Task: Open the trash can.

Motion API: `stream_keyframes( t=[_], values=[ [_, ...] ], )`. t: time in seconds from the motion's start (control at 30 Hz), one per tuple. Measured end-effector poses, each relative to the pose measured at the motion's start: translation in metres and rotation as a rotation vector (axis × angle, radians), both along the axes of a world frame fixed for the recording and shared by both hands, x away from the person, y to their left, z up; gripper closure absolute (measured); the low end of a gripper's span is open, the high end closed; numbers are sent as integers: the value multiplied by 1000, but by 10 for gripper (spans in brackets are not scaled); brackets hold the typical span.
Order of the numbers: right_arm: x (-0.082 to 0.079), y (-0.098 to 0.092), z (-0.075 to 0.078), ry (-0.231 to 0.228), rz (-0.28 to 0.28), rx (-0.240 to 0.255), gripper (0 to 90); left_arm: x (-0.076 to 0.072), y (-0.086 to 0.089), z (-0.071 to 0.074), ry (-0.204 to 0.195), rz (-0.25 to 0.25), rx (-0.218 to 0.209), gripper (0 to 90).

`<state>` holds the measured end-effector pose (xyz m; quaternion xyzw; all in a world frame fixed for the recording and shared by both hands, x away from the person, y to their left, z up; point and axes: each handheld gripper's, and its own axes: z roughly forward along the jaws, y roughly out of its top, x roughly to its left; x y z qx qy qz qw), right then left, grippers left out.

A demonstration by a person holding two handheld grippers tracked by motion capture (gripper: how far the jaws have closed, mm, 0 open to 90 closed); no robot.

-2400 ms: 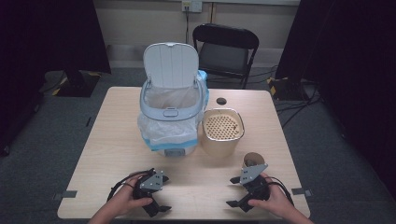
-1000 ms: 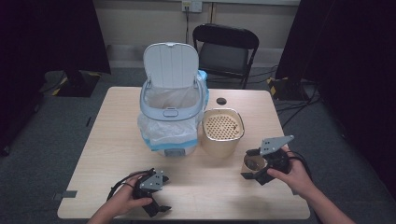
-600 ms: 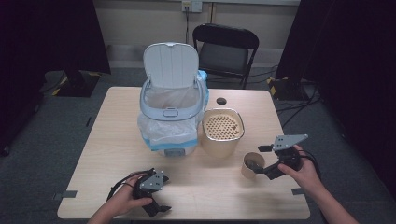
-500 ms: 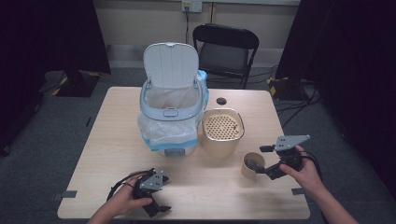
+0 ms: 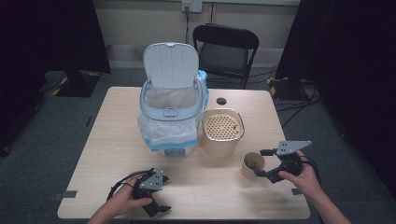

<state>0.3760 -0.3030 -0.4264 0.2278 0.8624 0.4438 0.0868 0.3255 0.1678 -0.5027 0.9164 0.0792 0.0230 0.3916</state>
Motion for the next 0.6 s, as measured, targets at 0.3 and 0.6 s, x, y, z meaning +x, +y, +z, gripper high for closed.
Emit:
stream_keyframes(
  t=[0.3,0.6],
  values=[
    [2,-2,-10,6,-7,0,138,0,0,0,-1,0,-1,0],
    [2,-3,-27,9,-28,30,140,0,0,0,-2,0,-3,0]
  ],
)
